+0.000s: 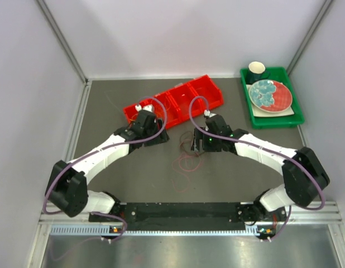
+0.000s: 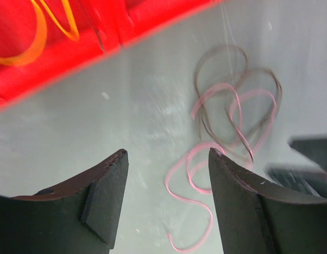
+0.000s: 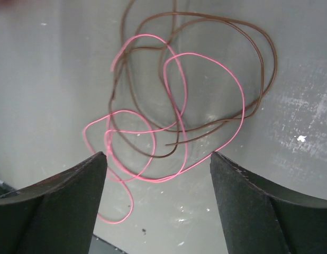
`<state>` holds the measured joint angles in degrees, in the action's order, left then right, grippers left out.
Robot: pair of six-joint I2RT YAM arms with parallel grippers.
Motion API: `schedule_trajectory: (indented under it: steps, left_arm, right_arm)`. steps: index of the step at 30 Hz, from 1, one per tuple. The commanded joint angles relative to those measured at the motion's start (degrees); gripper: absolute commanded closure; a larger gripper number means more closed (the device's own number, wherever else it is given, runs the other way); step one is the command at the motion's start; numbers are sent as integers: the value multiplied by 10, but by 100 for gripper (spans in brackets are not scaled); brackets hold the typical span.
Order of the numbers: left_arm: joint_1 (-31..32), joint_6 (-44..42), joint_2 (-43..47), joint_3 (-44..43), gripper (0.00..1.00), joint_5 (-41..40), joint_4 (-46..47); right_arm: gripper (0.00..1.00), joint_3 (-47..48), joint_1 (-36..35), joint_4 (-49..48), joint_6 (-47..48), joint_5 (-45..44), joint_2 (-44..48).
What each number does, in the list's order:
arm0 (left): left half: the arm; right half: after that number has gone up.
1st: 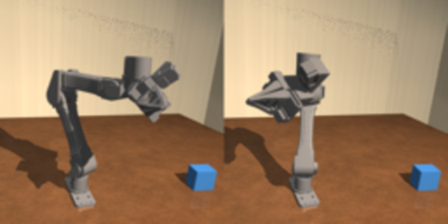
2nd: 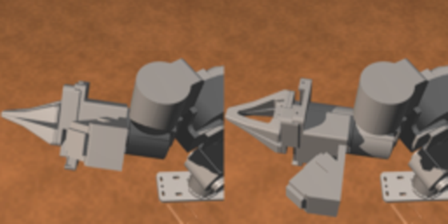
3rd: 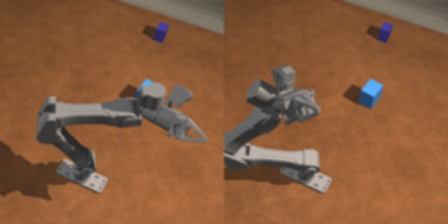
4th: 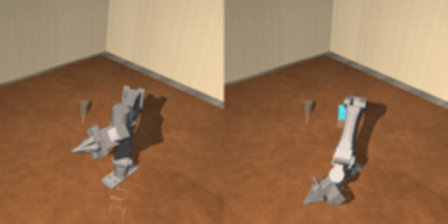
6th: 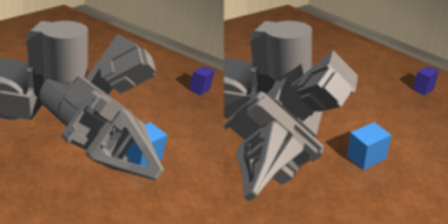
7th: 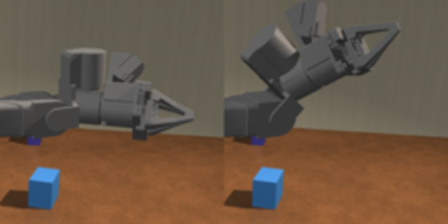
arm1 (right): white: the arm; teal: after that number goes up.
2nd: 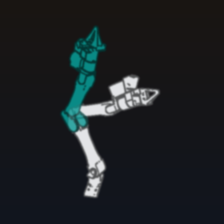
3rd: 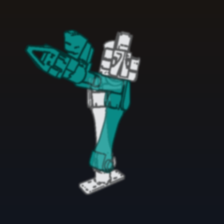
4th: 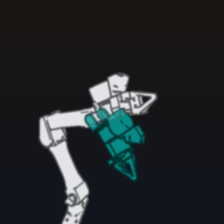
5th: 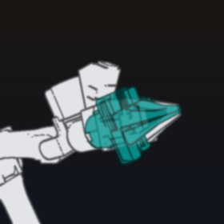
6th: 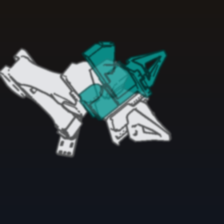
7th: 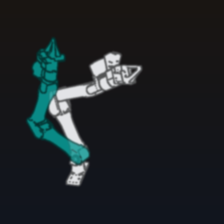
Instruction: Untangle the cables
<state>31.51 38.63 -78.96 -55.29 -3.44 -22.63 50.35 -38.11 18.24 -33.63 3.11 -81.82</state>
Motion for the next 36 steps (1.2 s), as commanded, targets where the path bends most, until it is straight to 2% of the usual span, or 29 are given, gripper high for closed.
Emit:
schedule_trajectory:
  steps: [1,4,9,15,17,18,20,23,24,26,27,29,33,35,36]
  left_arm:
    - [15,66,44,54,34,21,30]
    - [16,81,62,76,35,12,35]
    - [15,74,69,69,36,-7,22]
    - [15,70,50,59,36,-1,23]
    - [16,69,49,59,36,-1,26]
    - [15,69,48,58,36,1,26]
    - [15,68,46,59,37,3,29]
    - [15,68,44,59,37,3,29]
    - [15,68,44,59,37,2,31]
    - [16,68,43,58,37,2,32]
    - [15,68,44,58,37,1,32]
    - [15,67,44,57,37,1,33]
    - [15,67,43,60,37,1,33]
    - [15,68,43,62,37,0,34]
    - [15,68,44,63,37,1,33]
  right_arm:
    - [30,37,-2,-26,6,-4,-37]
    - [36,57,-5,-24,9,10,-61]
    - [38,64,-30,-22,22,-2,-69]
    - [49,75,-34,-27,31,-7,-98]
    - [50,84,-35,-24,37,-8,-114]
    - [55,87,-37,-23,37,-9,-118]
    - [58,89,-38,-25,40,-7,-123]
    - [71,92,-38,-22,43,-7,-123]
    - [79,93,-38,-22,44,-8,-123]
    - [83,95,-39,-20,47,-7,-121]
    - [93,96,-39,-18,47,-7,-120]
    - [100,96,-39,-16,46,-7,-116]
    - [100,98,-38,-11,48,-9,-95]
    - [89,100,-39,-2,46,-20,-86]
    - [77,99,-39,0,46,-23,-82]
